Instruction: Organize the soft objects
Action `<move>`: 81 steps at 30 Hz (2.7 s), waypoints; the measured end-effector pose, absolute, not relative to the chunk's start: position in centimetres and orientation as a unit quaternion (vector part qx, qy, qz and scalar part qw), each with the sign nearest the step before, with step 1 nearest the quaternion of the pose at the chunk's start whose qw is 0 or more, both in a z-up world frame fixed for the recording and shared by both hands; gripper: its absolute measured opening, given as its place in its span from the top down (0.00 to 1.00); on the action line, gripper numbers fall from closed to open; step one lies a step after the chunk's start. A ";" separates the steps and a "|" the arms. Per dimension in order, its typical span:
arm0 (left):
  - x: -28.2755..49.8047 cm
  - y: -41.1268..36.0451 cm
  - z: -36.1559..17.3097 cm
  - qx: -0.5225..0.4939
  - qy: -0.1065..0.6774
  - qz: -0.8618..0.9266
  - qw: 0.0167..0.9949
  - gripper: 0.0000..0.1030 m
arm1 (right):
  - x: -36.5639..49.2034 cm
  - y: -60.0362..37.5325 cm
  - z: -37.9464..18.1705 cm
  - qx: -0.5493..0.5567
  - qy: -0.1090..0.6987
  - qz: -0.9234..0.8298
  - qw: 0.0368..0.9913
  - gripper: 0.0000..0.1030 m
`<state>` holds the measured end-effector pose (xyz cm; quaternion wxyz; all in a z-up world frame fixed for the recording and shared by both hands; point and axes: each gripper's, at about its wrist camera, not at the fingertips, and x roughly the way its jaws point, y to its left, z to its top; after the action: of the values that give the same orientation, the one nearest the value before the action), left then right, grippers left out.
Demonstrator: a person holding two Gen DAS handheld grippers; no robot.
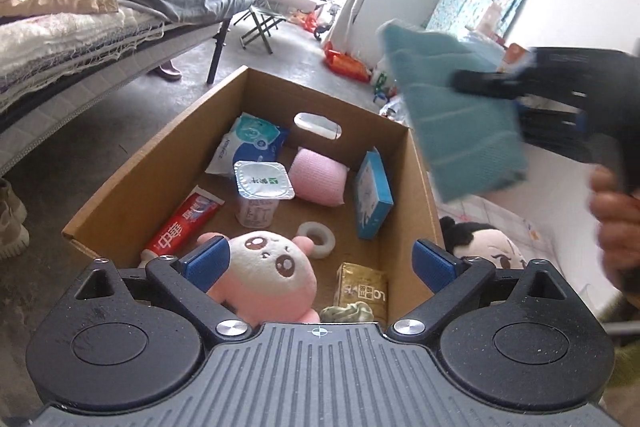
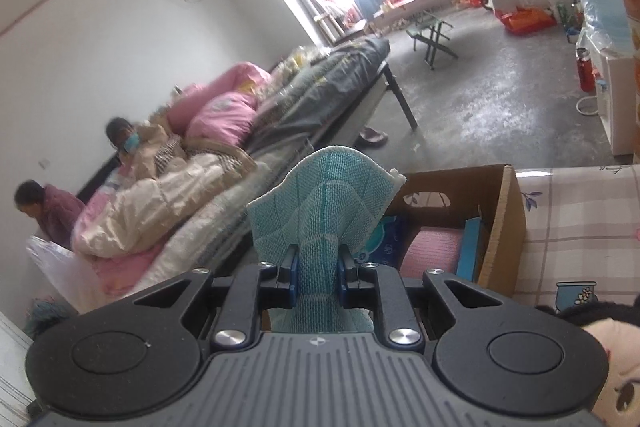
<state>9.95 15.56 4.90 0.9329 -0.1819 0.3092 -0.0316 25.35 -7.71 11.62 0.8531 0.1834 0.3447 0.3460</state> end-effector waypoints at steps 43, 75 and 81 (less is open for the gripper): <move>8.4 19.6 4.1 -0.235 0.286 -0.015 0.929 0.04 | 32.0 6.7 -0.4 -0.236 0.513 0.214 0.797 0.55; 3.3 10.0 9.0 -0.129 0.277 -0.138 0.942 0.00 | 8.2 -20.0 14.7 0.081 0.237 0.283 0.926 0.03; 1.9 6.9 8.8 -0.111 0.289 -0.168 0.936 0.00 | 1.0 -24.7 13.7 0.126 0.203 0.236 0.942 0.00</move>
<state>1.94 6.95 8.77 0.9361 -0.1107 0.2885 -0.1679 0.95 -24.74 13.66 0.9419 0.1263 0.2026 0.2362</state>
